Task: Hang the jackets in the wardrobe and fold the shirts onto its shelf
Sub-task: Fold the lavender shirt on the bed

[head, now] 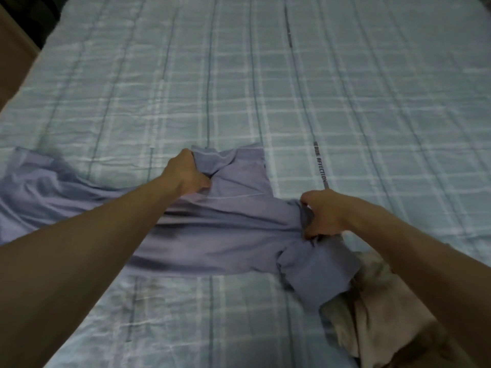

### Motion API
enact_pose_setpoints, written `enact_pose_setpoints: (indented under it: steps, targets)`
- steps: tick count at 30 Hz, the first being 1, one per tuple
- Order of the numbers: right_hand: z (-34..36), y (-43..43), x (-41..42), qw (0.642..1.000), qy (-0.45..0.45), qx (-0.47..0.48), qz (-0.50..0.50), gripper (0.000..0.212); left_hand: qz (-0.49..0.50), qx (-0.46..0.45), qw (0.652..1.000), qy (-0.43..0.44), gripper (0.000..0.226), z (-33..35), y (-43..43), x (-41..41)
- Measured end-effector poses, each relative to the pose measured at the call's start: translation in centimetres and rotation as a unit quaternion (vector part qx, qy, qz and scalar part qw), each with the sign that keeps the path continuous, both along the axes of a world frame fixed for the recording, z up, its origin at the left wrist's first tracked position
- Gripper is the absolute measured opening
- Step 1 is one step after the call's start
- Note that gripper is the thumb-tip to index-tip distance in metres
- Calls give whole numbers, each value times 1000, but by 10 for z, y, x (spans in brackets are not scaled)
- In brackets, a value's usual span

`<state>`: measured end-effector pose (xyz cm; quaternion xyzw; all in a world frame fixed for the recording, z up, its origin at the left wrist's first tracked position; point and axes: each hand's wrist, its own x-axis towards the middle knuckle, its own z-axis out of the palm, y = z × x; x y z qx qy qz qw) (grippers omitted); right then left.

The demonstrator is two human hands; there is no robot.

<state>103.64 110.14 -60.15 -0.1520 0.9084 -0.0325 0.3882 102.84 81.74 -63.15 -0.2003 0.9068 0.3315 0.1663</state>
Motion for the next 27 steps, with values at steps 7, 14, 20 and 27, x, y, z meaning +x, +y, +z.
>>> enact_pose_setpoints:
  steps: [7,14,20,27]
  targets:
    - [-17,1,32,994,-67,-60,-55,74,89,121,988,-23,29,5,-10,-14]
    - [-3,49,13,912,-372,-154,-79,63,91,185,978,-30,41,10,-25,-30]
    - [4,22,-28,993,-82,84,15,58,120,273,949,-102,45,12,-23,-39]
    - [-42,-63,-42,920,56,-245,-301,64,13,214,976,-34,24,8,-30,-50]
